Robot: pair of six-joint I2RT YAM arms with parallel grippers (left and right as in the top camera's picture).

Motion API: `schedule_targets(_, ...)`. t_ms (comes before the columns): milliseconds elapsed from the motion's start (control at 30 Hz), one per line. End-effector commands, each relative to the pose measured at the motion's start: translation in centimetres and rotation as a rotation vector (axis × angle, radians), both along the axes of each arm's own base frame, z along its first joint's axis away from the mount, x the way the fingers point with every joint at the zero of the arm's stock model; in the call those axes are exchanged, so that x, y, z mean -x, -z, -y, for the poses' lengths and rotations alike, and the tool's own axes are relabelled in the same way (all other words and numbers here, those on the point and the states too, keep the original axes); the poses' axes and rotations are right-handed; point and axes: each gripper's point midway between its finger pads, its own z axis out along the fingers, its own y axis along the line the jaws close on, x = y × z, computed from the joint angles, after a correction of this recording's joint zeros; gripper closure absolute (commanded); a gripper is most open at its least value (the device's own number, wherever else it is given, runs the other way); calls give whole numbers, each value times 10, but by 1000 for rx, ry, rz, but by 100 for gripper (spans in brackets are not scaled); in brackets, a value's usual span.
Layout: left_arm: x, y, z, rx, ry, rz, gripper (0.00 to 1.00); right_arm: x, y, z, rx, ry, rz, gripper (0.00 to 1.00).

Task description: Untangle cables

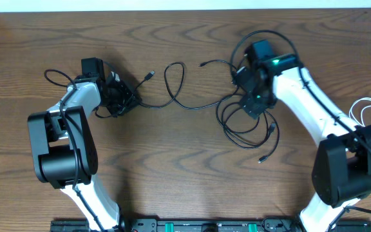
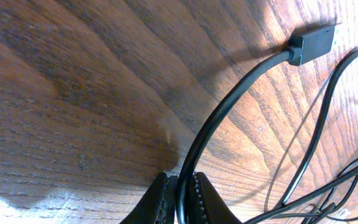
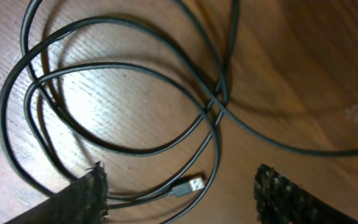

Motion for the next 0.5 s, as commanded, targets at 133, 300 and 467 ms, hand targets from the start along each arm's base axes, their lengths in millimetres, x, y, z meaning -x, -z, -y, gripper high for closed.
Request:
schedule_targets(133, 5, 12, -9, -55, -17, -35, 86, -18, -13, -2, -126, -42, 51, 24)
schedule_targets(300, 2, -11, -6, -49, 37, 37, 44, -18, -8, 0, -125, -40, 50, 24)
schedule_targets(467, 2, -52, -25, -189, 1, 102, 30, -25, 1, -2, -134, -42, 86, 24)
